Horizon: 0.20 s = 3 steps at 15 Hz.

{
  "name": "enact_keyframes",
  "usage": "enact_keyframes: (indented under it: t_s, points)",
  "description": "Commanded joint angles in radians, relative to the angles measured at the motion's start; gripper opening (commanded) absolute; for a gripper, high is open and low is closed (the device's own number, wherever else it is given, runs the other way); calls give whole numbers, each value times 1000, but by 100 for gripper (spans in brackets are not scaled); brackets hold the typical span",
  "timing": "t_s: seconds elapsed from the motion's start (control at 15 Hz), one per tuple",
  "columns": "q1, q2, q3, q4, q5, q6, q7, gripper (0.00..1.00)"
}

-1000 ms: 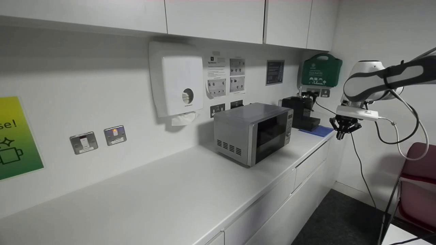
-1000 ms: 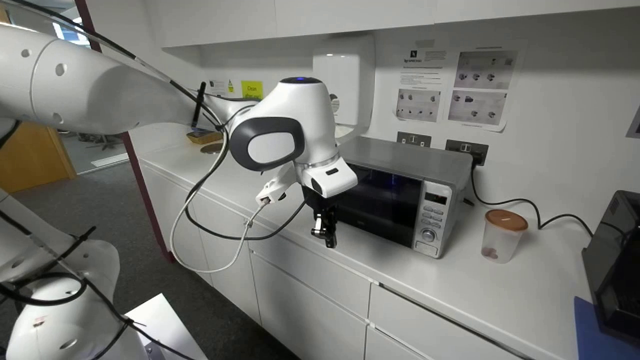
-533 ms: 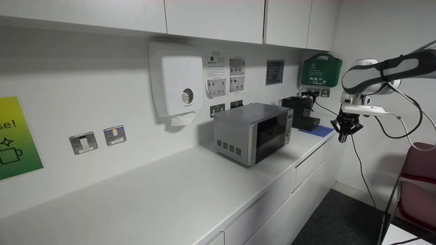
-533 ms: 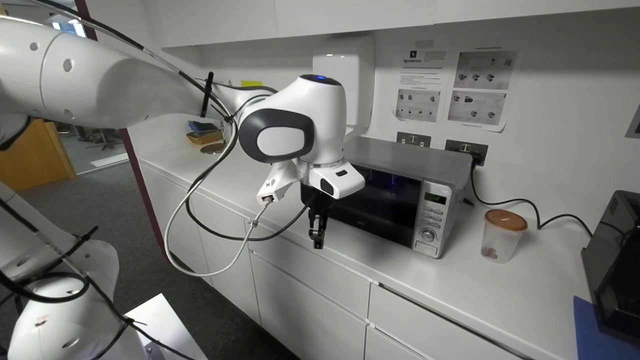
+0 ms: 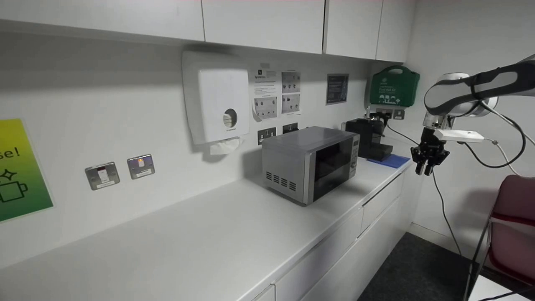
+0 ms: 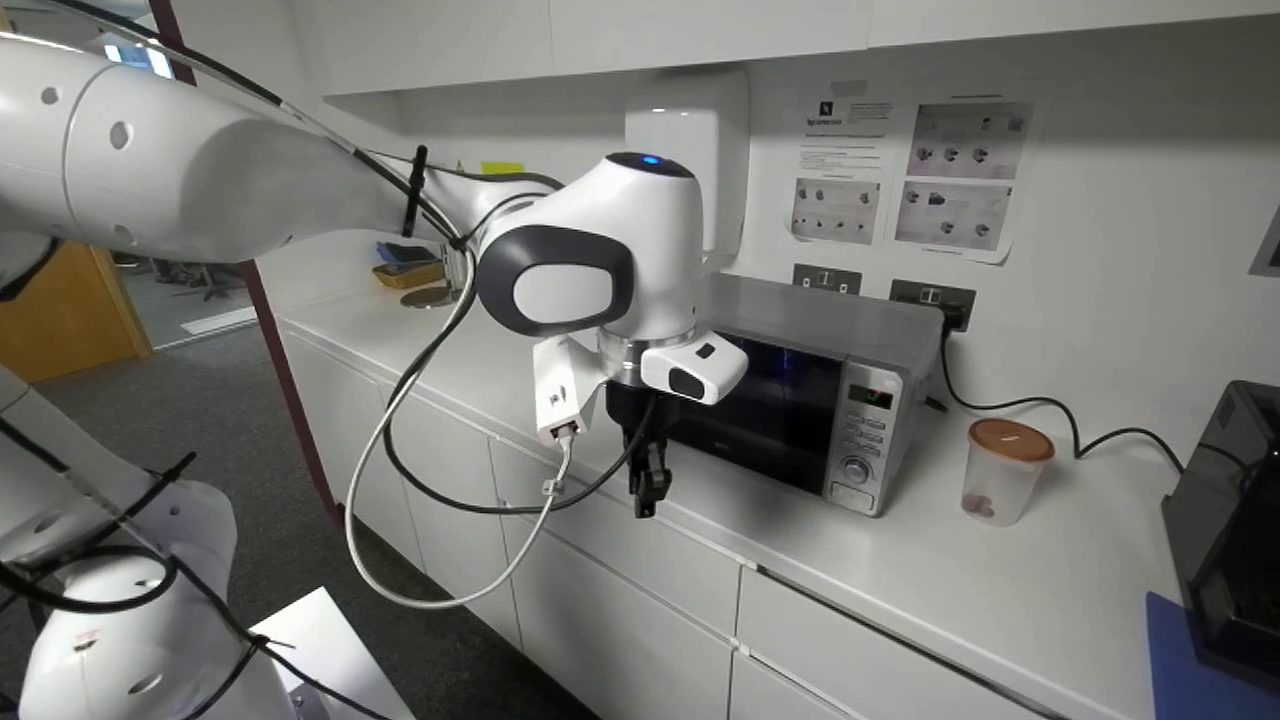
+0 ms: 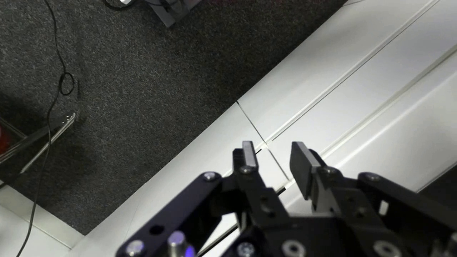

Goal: Press a button on the microwave.

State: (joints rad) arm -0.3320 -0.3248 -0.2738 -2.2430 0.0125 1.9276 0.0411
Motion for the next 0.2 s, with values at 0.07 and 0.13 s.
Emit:
enact_keyframes:
  t_s: [0.07, 0.13]
  points:
    - [11, -1, -11, 3, -3, -2, -6, 34]
    - [12, -1, -11, 3, -3, -2, -6, 34]
